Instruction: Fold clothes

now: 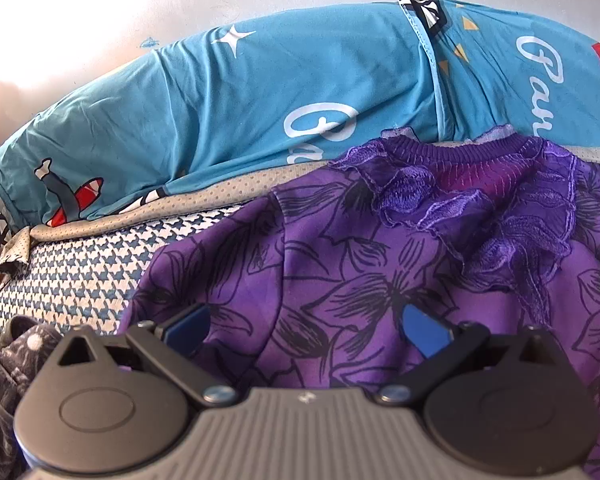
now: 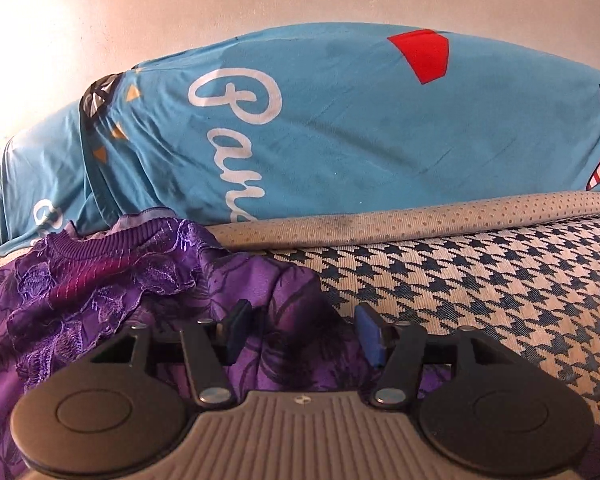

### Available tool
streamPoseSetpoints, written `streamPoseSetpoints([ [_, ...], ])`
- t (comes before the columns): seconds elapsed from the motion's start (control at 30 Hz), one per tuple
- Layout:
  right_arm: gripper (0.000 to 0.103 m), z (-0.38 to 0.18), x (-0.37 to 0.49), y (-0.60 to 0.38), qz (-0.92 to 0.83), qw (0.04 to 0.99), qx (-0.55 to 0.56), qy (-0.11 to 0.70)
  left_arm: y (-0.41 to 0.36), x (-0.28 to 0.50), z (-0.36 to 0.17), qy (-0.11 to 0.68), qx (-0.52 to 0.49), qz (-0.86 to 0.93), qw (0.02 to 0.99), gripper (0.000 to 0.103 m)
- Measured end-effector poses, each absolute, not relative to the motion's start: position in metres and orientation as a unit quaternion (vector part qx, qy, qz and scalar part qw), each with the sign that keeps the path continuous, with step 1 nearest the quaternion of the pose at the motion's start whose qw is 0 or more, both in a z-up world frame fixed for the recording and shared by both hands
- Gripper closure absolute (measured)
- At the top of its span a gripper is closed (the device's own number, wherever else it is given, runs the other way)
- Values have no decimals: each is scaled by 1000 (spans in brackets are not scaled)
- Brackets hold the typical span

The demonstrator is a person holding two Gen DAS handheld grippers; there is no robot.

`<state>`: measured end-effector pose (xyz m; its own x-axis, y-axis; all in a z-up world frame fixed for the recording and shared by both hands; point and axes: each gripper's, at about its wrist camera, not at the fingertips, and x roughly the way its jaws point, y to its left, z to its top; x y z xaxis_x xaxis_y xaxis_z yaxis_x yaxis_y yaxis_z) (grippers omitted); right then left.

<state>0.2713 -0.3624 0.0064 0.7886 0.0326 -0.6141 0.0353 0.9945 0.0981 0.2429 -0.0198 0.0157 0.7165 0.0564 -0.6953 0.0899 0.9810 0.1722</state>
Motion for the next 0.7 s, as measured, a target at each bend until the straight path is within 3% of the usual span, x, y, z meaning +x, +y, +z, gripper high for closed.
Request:
streamPoseSetpoints([
  [0.03,88,4,273,-361,-2,944,50,327,-20,243,15,378,99,-10,920,0],
  [0.1,95,4,273,-359,-13,946,48,321,-21,244,13,380,102,-11,919,0],
  [0.37,97,0,276,-358,-105,949,13,297,-23,246,4,413,82,-38,906,0],
  [0.63,69,26,264,-366,-78,955,40,284,-28,239,4,408,99,-40,907,0],
  [0.7,69,35,255,-372,-78,955,42,284,-28,235,7,406,94,-38,908,0],
])
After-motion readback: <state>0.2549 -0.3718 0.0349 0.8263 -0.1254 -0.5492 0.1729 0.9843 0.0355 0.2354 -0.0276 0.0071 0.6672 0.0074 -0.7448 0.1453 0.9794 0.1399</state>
